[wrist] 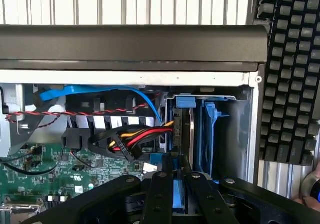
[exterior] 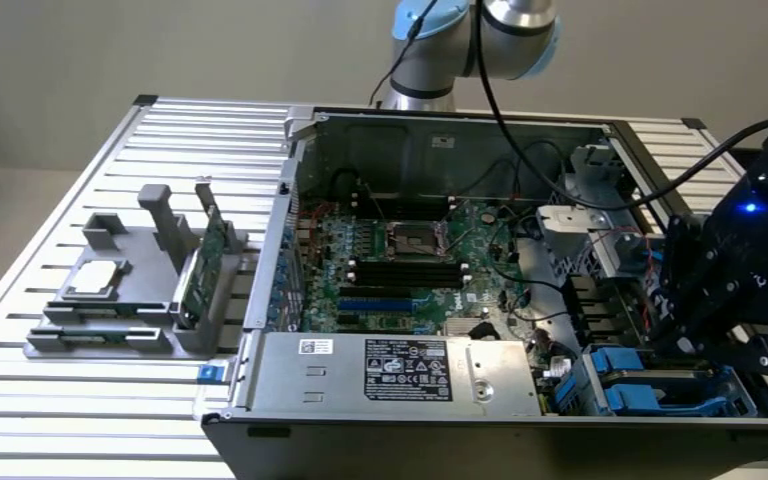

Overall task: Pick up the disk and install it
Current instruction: 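Insert the second disk wire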

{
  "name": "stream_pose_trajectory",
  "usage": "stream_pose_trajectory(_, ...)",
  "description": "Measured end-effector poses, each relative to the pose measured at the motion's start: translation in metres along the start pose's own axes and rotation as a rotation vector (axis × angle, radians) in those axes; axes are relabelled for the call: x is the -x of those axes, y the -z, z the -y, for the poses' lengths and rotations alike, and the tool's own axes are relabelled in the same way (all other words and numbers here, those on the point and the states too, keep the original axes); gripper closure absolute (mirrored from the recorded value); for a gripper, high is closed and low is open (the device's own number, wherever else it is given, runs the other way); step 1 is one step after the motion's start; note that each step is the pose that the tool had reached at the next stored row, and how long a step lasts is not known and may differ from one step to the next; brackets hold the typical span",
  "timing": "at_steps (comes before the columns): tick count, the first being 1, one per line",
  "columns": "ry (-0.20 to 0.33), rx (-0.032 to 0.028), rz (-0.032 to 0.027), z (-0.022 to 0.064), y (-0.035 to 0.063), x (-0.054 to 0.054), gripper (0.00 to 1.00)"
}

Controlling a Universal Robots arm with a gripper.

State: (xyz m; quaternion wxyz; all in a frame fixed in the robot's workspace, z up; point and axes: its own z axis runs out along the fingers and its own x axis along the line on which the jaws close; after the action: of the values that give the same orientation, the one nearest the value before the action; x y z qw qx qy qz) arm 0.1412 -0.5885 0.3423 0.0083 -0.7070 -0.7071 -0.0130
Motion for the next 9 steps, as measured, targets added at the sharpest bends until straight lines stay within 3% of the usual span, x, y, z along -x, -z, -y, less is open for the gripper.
stream_pose_trajectory(6,0.003,0.0,-0.0074,-0.0019,-0.0017,0.0016,0.84)
stream_pose_trajectory(9,0.004,0.0,-0.0164,-0.0022,-0.0032,0.0025,0.84)
